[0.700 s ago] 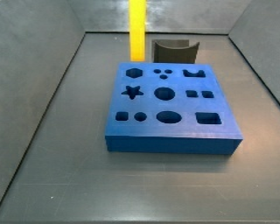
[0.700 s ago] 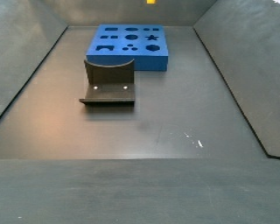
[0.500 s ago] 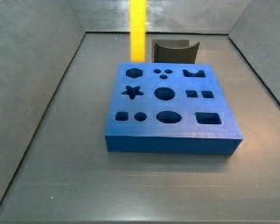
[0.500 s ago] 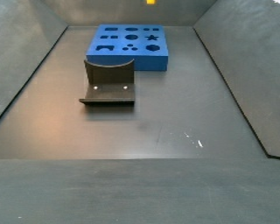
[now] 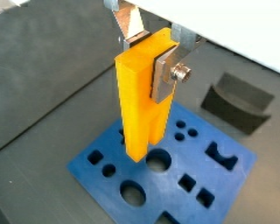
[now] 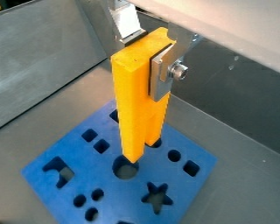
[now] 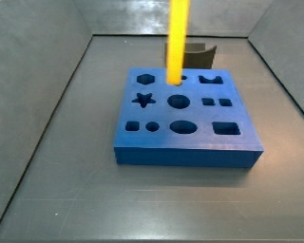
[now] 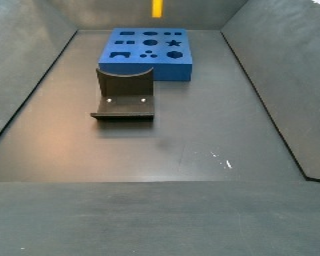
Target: Insert the double-square object.
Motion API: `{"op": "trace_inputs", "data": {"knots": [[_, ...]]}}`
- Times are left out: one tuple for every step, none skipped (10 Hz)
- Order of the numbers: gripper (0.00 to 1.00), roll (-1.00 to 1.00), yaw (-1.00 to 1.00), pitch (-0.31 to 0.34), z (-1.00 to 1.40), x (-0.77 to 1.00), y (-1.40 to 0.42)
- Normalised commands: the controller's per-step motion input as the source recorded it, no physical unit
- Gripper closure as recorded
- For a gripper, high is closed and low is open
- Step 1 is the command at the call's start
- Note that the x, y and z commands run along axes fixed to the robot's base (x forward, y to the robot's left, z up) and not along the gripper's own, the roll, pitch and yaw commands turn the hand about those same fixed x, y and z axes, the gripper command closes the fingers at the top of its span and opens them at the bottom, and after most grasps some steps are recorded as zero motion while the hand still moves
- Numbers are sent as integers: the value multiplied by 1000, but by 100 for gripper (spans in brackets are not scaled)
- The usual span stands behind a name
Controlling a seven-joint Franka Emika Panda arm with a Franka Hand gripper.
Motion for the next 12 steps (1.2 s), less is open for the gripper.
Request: {"op": "trace_inputs", "data": {"knots": [[100, 97, -229, 43, -303, 823, -74], [100, 127, -240, 56, -320, 791, -71], [100, 103, -240, 54, -263, 786, -97], [100, 94, -229, 77, -189, 771, -114], [100, 43, -194, 139, 0, 743, -146], [100, 11, -211, 106, 0, 757, -146], [100, 54, -266, 69, -17, 757, -66], [100, 106, -360, 43, -103, 709, 0], [100, 151, -474, 24, -200, 606, 46], [100, 166, -680, 0, -246, 397, 177], [100, 153, -717, 0, -214, 377, 191], [100, 100, -717, 0, -71, 360, 223]]}}
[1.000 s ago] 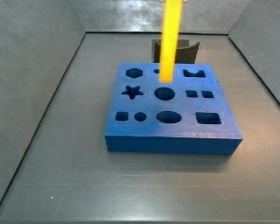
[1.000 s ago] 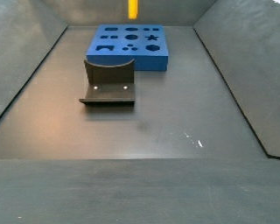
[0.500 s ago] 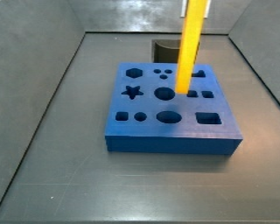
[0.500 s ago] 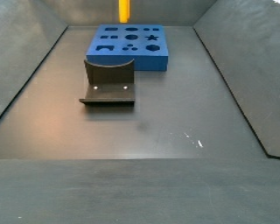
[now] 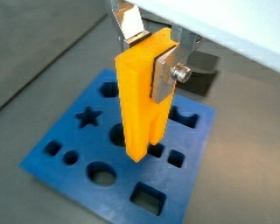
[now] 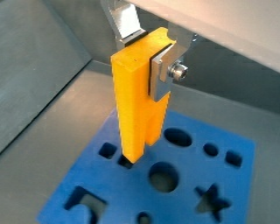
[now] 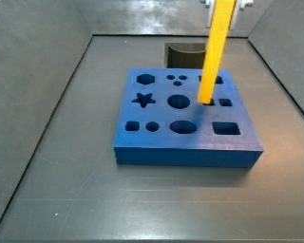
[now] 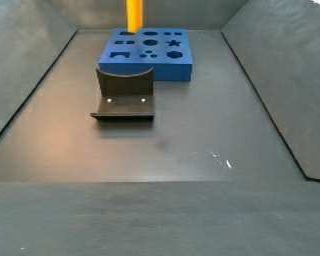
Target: Insert the double-square object.
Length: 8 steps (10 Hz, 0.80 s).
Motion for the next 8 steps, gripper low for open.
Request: {"op": "trace_inputs", "data": {"knots": [[100, 0, -643, 7, 160, 446, 303], [100, -14, -643, 10, 271, 463, 266], [100, -26, -714, 0, 266, 423, 277], [100, -20, -803, 0, 57, 360, 214], [100, 0, -877, 0, 0, 266, 154], [100, 0, -894, 0, -123, 200, 54], [100, 59, -814, 14, -211, 137, -37], [100, 260, -594, 80, 0, 0, -294]]}}
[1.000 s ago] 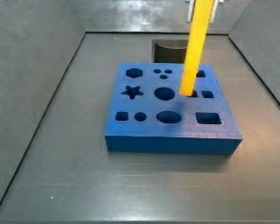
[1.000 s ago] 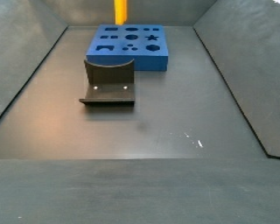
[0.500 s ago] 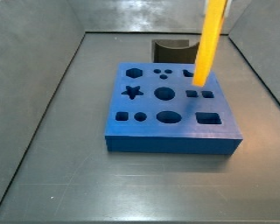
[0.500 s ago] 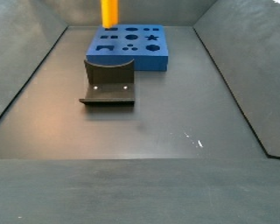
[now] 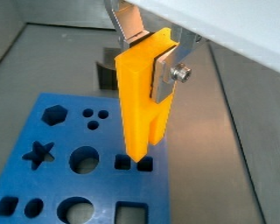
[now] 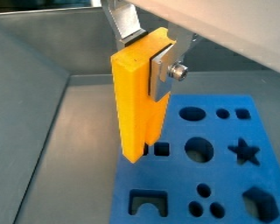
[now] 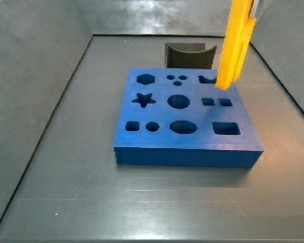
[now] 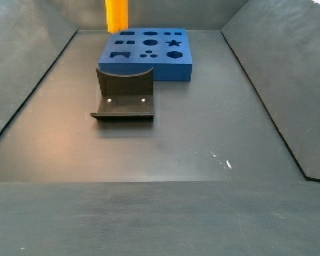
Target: Insert the double-square object.
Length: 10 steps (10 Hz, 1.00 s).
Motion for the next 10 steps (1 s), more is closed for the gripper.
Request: {"op": "trace_inputs", "data": {"knots": [[100, 329, -580, 149, 26, 0, -154], [100, 269, -583, 263, 120, -46, -157], [100, 246, -657, 233, 49, -34, -71], [100, 213, -737, 283, 0, -131, -11], [100, 111, -731, 343, 0, -89, -57], [100, 0, -731, 346, -17, 0, -86], [100, -133, -709, 354, 0, 0, -103], [100, -250, -671, 239, -37, 109, -89], [100, -223, -677, 156, -180, 229, -9], [100, -214, -734, 124, -171, 166, -3]]}}
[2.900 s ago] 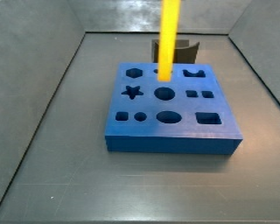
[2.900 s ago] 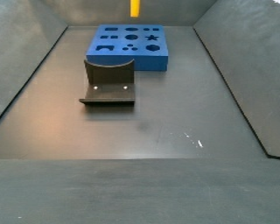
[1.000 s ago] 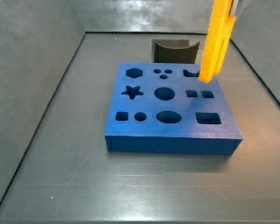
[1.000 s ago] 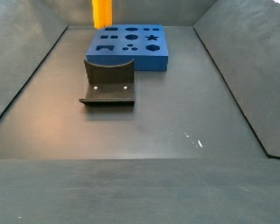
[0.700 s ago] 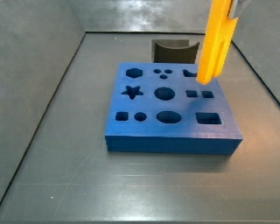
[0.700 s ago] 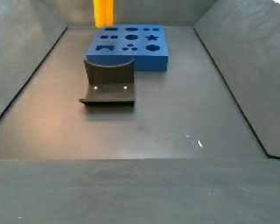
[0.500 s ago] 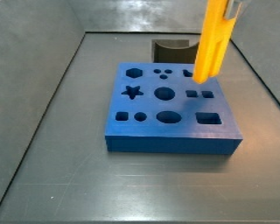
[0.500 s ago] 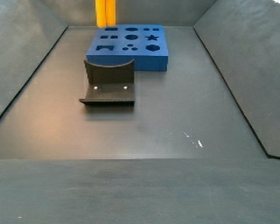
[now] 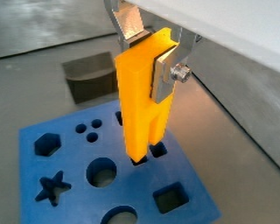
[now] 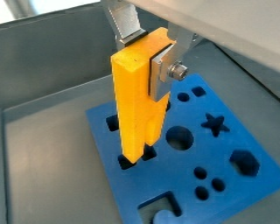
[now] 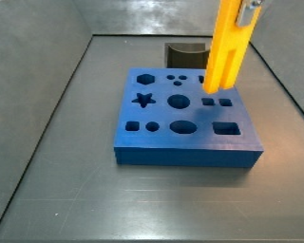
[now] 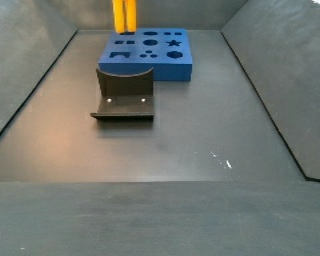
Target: Insert the double-square object.
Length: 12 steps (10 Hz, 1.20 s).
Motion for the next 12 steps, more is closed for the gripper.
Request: {"op": "trace_inputs", "data": {"knots": [[100, -221, -740, 163, -154, 191, 0], [100, -163, -706, 184, -69, 229, 0], [100, -139, -683, 203, 0, 209, 0], [100, -93, -694, 187, 0, 189, 0], [100, 0, -540, 121, 0, 211, 0], [100, 13, -574, 10, -120, 191, 0], [100, 130, -249, 44, -17, 11, -23], [100, 29, 0, 0, -31, 0, 0], [100, 109, -231, 31, -129, 51, -20], [100, 99, -531, 67, -126, 46, 0], [100, 37, -486, 33, -83, 0, 0], [100, 0, -446, 9, -69, 0, 0]]}}
